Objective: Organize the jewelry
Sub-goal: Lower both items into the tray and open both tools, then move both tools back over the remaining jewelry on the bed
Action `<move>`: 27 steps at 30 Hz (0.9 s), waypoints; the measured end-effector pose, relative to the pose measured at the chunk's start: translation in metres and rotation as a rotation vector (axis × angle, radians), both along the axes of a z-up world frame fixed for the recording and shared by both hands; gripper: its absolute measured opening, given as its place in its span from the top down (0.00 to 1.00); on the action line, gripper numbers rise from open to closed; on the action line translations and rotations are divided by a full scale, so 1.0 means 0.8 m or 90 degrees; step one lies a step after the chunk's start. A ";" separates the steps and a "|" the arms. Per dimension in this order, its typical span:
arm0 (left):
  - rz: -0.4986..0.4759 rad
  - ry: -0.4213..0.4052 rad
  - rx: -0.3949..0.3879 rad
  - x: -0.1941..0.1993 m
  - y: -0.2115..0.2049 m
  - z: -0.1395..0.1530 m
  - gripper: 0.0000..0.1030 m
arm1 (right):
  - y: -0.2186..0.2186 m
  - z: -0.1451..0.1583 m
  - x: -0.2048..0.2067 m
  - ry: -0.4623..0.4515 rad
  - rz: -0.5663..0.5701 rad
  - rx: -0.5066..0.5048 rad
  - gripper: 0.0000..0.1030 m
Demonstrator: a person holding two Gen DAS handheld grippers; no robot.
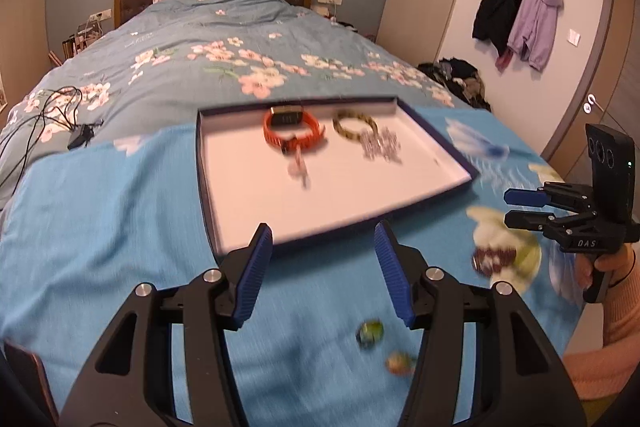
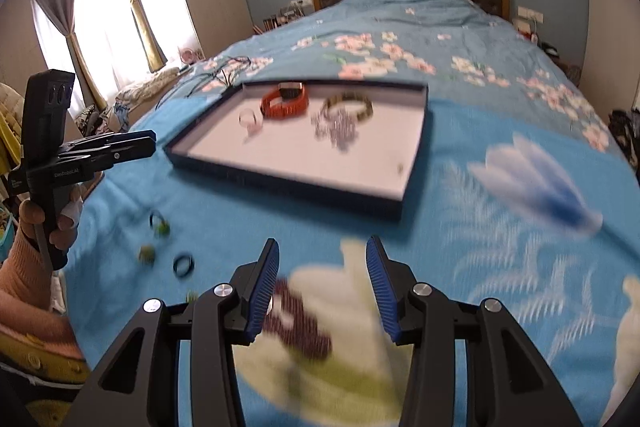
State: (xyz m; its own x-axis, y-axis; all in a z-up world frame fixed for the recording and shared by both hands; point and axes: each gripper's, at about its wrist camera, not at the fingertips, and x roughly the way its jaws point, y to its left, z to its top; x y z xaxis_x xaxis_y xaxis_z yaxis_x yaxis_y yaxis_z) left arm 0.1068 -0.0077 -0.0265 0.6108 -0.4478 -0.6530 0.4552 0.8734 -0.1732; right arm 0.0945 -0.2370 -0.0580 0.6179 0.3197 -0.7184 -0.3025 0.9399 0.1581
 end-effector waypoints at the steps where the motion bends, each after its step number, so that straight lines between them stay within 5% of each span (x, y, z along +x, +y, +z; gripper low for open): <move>1: -0.003 0.005 -0.002 -0.004 0.000 -0.003 0.49 | -0.001 -0.004 -0.005 0.006 -0.003 -0.001 0.58; 13: -0.012 0.044 -0.009 -0.044 0.003 -0.036 0.48 | 0.008 -0.031 -0.039 0.027 -0.010 -0.033 0.59; 16: -0.012 0.049 -0.012 -0.046 0.003 -0.039 0.48 | 0.015 -0.036 -0.040 0.028 -0.009 -0.055 0.65; 20: -0.016 0.054 -0.016 -0.049 0.002 -0.041 0.48 | 0.020 -0.036 -0.042 0.028 -0.001 -0.065 0.87; 27: -0.023 0.054 -0.015 -0.053 -0.002 -0.042 0.48 | 0.021 -0.015 -0.047 -0.007 0.002 -0.031 0.88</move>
State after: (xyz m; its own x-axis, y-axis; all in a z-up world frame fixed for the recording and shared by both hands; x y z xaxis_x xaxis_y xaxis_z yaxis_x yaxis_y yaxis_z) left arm 0.0644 -0.0094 -0.0602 0.5370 -0.4841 -0.6908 0.4688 0.8521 -0.2327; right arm 0.0568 -0.2202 -0.0702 0.6244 0.2865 -0.7266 -0.3075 0.9453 0.1085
